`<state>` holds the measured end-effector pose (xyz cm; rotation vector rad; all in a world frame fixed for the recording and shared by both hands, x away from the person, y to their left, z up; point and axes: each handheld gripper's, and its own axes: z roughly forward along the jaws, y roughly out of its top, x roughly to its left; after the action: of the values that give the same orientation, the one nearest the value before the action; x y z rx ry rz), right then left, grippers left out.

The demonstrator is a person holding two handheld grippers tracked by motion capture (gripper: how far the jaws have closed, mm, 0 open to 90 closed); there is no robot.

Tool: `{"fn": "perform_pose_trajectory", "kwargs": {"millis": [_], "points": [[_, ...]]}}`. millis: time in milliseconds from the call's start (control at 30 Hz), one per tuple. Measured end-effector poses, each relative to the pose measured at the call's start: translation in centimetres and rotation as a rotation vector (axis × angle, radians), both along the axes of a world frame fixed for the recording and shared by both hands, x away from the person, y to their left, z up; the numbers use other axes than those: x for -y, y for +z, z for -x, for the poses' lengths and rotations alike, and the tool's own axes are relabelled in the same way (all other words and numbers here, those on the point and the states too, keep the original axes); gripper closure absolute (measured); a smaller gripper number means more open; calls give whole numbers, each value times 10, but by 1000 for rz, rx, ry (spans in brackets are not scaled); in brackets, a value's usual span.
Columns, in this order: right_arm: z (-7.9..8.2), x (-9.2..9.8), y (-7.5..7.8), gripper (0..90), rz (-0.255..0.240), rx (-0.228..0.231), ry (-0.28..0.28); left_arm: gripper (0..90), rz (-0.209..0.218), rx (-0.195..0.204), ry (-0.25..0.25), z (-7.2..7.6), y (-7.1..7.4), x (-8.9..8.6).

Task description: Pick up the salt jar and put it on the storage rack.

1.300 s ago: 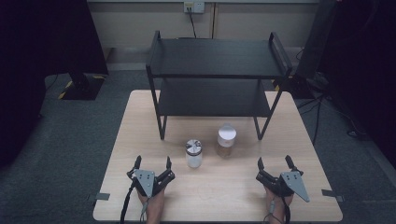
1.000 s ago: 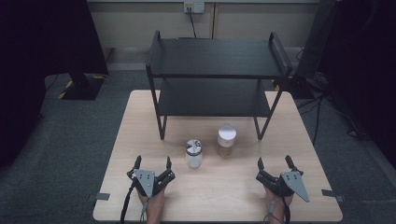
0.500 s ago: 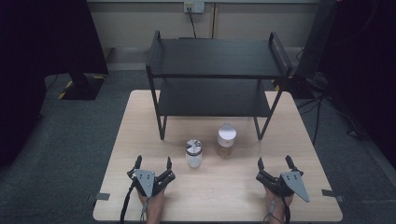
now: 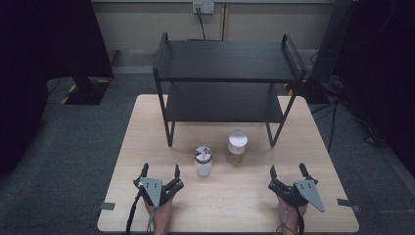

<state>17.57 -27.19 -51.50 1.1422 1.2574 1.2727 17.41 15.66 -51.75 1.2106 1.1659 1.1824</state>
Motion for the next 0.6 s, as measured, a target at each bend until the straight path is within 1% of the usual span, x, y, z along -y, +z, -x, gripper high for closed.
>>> {"fn": "perform_pose_trajectory", "kwargs": {"millis": [300,533,600], "points": [[0,0,0,5,0,0,1,0,1,0,-27,0,0,-5],[0,0,0,5,0,0,1,0,2,1,-32,0,0,-5],[0,0,0,5,0,0,1,2,6,-3,-43,-1,0,-7]]}}
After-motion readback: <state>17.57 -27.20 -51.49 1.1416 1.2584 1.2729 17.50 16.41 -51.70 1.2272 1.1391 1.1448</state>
